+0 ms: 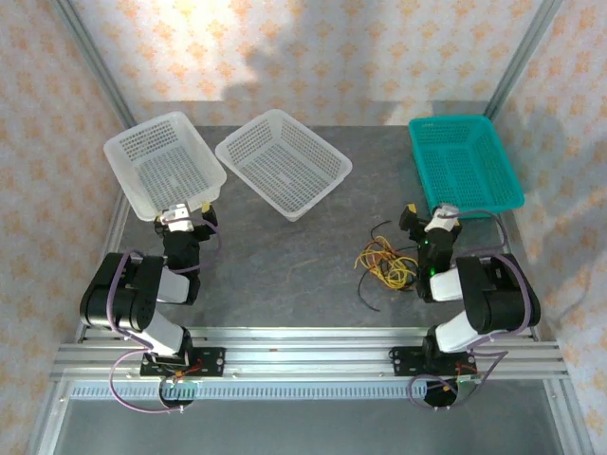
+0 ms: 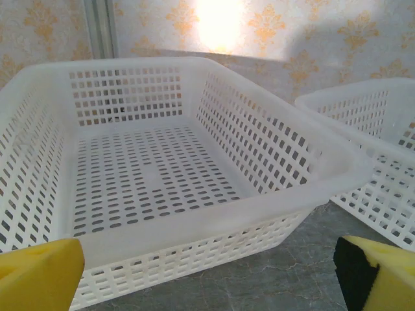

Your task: Untangle the cables

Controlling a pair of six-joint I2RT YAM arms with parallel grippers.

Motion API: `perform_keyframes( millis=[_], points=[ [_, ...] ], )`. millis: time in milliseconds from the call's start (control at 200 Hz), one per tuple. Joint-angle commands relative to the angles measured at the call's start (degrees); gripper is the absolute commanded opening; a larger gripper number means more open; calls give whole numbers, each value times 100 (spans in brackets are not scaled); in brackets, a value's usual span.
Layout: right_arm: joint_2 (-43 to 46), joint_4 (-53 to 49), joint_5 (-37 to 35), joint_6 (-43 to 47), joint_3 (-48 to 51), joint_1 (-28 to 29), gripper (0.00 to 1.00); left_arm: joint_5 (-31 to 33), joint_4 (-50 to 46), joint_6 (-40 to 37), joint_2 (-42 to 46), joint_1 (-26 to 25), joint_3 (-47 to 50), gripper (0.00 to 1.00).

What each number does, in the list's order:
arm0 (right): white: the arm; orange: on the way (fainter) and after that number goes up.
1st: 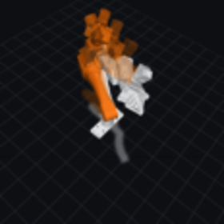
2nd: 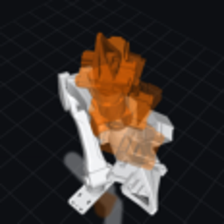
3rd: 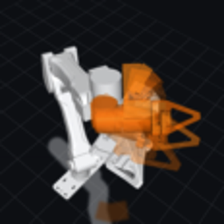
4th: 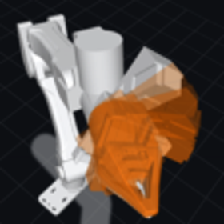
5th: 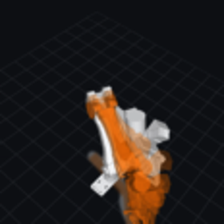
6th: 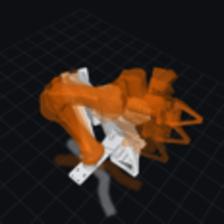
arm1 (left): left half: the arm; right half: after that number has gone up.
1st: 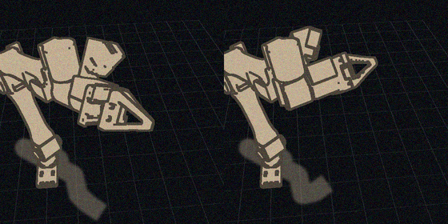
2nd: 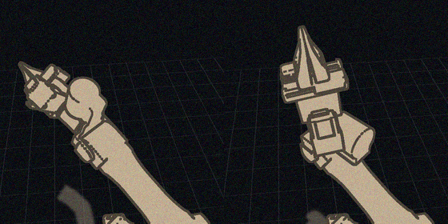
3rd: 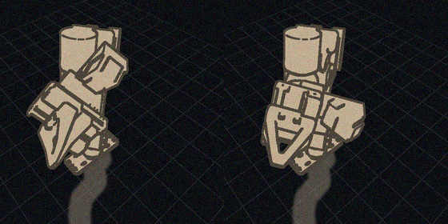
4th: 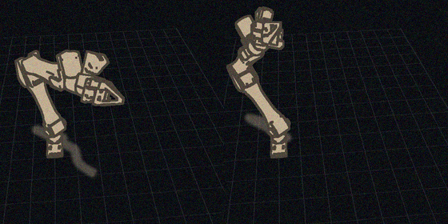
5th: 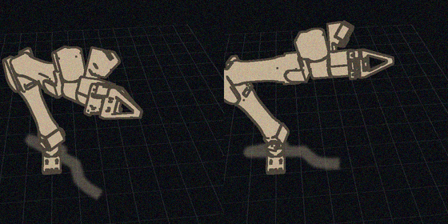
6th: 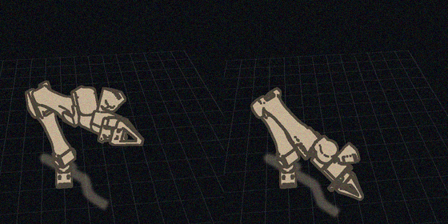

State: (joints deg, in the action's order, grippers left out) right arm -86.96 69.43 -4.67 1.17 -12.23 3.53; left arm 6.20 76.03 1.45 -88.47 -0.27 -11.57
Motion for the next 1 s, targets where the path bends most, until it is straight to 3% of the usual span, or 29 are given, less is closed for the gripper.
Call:
perform_keyframes(
  millis=[0, 996],
  points=[
    [1, 163, -65, 29, -76, -19, 100, -93, -10, -33, 40, -8, -64, 100],
    [-3, 168, -68, 40, -70, -19, 100, -285, 69, -114, 53, -10, -5, 100]
  ],
)
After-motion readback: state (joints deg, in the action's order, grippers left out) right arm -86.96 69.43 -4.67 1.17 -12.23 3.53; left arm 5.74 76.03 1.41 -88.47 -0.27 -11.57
